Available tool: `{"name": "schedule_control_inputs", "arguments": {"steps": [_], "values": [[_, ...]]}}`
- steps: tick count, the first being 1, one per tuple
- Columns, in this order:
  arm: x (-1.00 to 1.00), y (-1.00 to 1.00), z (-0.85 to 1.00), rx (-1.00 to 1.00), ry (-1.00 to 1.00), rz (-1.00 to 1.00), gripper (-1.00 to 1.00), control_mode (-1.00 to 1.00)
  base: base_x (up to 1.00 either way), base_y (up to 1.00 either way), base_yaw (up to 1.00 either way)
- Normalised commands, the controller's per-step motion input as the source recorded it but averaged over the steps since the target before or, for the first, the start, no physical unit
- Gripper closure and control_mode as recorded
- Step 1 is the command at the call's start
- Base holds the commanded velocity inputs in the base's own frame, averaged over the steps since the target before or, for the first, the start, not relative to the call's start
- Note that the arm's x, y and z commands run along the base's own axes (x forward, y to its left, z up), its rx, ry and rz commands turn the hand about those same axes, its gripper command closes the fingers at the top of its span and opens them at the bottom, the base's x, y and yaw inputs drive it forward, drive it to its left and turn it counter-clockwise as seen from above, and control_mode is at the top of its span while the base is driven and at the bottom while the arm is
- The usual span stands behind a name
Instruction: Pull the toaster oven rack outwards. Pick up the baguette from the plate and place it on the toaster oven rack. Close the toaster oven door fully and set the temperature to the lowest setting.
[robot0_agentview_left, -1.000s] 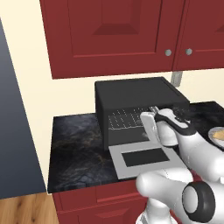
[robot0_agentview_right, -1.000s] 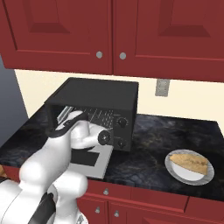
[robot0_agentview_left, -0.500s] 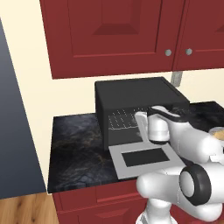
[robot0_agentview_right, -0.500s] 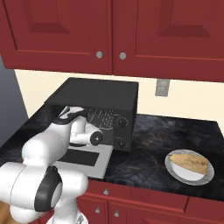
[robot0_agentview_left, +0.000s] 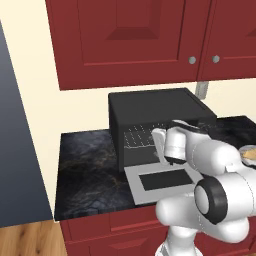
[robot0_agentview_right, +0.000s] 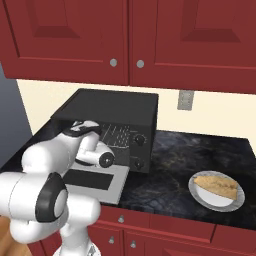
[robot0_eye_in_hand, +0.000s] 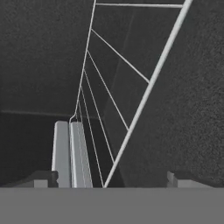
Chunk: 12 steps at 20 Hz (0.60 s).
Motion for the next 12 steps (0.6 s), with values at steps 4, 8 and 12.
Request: {"name": "schedule_control_inputs", "arguments": {"steps": [4,8,12], "values": [[0.12,-0.14,0.0,0.0,0.0,0.0,-1.0,-1.0,0.0,0.0,0.0],[0.17,-0.14,0.0,0.01,0.0,0.03,-1.0,-1.0,0.0,0.0,0.0],[0.16,-0.04,0.0,0.0,0.0,0.05,-1.0,-1.0,0.0,0.0,0.0]]}}
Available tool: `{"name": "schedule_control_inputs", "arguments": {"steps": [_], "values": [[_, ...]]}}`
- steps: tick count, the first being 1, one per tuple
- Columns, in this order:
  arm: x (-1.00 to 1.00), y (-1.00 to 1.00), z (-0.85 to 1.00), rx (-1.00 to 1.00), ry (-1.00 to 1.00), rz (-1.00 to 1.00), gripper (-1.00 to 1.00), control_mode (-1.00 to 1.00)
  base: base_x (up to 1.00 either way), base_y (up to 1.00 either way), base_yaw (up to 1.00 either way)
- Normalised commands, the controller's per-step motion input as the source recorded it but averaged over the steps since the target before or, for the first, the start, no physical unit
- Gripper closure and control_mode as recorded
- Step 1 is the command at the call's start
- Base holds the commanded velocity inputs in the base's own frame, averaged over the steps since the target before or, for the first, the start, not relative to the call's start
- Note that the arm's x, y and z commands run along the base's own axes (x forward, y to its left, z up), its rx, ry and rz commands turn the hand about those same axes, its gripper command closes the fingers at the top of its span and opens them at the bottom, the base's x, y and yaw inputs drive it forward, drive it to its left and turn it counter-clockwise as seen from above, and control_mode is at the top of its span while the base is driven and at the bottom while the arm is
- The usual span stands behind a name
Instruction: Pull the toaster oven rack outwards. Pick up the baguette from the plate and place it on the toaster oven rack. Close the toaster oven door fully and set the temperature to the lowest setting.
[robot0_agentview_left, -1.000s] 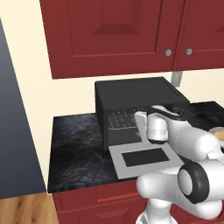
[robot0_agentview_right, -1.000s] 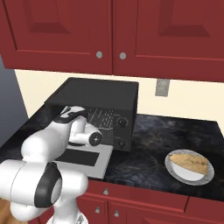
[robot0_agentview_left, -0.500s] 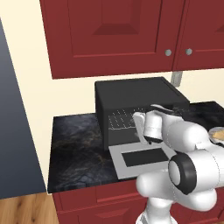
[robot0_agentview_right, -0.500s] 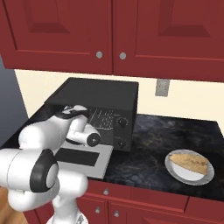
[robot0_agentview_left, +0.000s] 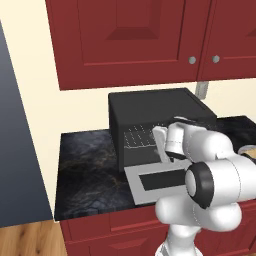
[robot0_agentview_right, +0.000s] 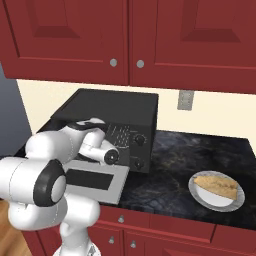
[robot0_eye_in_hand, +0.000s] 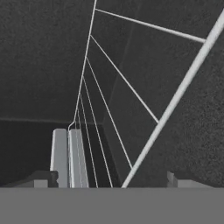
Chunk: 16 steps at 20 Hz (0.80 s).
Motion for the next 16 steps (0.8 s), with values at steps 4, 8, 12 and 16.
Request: {"name": "schedule_control_inputs", "arguments": {"steps": [4,8,12,16], "values": [[0.17,0.0,0.0,0.0,0.0,0.02,-1.0,-1.0,0.0,0.0,0.0],[0.23,0.01,-0.06,0.0,0.0,0.0,-1.0,-1.0,0.0,0.0,0.0],[0.13,0.01,-0.11,0.0,0.0,0.0,-1.0,-1.0,0.0,0.0,0.0],[0.01,0.0,-0.13,0.0,0.0,0.0,-1.0,-1.0,0.0,0.0,0.0]]}}
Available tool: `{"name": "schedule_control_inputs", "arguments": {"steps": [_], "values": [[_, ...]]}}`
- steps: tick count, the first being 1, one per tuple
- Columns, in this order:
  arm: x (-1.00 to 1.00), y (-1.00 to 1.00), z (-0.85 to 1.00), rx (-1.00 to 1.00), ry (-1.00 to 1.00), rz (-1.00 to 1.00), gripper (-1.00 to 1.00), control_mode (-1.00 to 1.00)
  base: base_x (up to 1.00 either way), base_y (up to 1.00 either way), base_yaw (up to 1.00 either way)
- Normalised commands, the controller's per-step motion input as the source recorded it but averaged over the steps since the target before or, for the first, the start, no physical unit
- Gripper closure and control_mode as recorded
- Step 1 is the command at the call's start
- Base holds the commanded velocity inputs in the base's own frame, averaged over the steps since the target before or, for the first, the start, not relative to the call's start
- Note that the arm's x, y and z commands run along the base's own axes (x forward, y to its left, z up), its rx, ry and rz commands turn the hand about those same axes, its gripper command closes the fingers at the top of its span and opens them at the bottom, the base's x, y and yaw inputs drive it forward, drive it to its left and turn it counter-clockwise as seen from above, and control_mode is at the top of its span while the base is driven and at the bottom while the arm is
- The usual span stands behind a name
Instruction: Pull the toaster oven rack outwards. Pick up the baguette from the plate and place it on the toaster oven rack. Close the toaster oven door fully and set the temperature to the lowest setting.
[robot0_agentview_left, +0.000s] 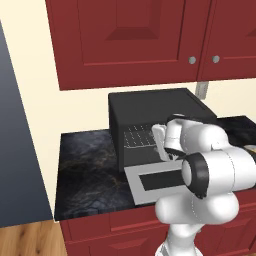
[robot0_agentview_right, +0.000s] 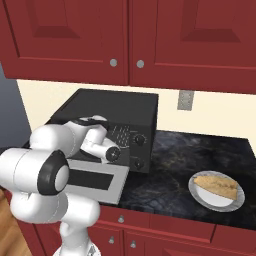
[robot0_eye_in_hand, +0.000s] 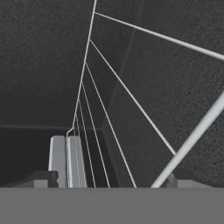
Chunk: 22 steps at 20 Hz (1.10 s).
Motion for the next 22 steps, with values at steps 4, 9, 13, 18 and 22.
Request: {"name": "schedule_control_inputs", "arguments": {"steps": [4,9,13,18,22], "values": [[0.0,0.0,-0.01,0.0,0.0,0.0,-1.0,-1.0,0.0,0.0,0.0],[0.0,0.0,0.0,0.0,0.0,0.0,1.0,-1.0,0.0,0.0,0.0],[0.0,0.0,0.0,0.0,0.0,0.0,1.0,-1.0,0.0,0.0,0.0],[0.0,0.0,0.0,0.0,0.0,0.0,1.0,-1.0,0.0,0.0,0.0],[0.0,0.0,0.0,0.0,0.0,0.0,1.0,-1.0,0.0,0.0,0.0]]}}
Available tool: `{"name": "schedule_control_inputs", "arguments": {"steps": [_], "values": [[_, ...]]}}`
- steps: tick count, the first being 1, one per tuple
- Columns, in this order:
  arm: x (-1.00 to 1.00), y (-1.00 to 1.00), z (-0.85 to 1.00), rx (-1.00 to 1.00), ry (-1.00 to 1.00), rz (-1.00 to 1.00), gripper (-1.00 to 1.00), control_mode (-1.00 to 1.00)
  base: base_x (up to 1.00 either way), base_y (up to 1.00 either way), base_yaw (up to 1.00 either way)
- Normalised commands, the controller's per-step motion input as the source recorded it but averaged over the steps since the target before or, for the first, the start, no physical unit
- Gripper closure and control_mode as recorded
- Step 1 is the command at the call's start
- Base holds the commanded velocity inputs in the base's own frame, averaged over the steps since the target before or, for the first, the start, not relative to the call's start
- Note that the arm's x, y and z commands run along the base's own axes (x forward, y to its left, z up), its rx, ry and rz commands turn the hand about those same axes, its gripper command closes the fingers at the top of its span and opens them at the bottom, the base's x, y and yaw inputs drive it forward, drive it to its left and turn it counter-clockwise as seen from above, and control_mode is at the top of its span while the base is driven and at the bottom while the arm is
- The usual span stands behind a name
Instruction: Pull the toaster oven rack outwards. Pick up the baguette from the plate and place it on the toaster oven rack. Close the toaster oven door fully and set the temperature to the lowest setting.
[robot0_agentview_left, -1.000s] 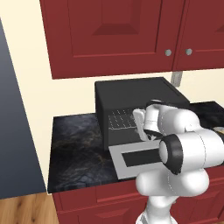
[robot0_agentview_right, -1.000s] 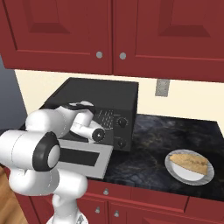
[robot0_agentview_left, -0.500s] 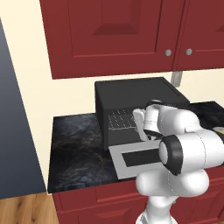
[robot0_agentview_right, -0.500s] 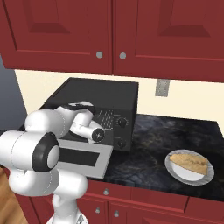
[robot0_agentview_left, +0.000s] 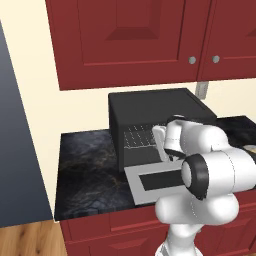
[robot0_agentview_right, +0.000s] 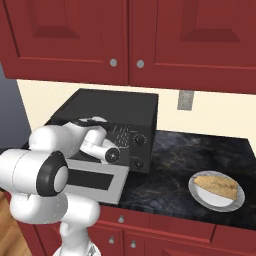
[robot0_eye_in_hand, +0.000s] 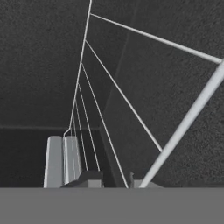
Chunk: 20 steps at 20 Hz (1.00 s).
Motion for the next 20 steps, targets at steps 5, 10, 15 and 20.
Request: {"name": "schedule_control_inputs", "arguments": {"steps": [5,10,15,20], "values": [[-0.11,0.0,0.0,0.0,0.0,0.0,1.0,-1.0,0.0,0.0,0.0],[-0.27,-0.05,0.0,0.02,0.0,0.0,1.0,-1.0,0.0,0.0,0.0],[-0.28,-0.05,0.0,0.01,0.0,0.0,1.0,-1.0,0.0,0.0,0.0],[-0.25,-0.07,0.0,0.0,0.0,0.0,1.0,-1.0,0.0,0.0,0.0]]}}
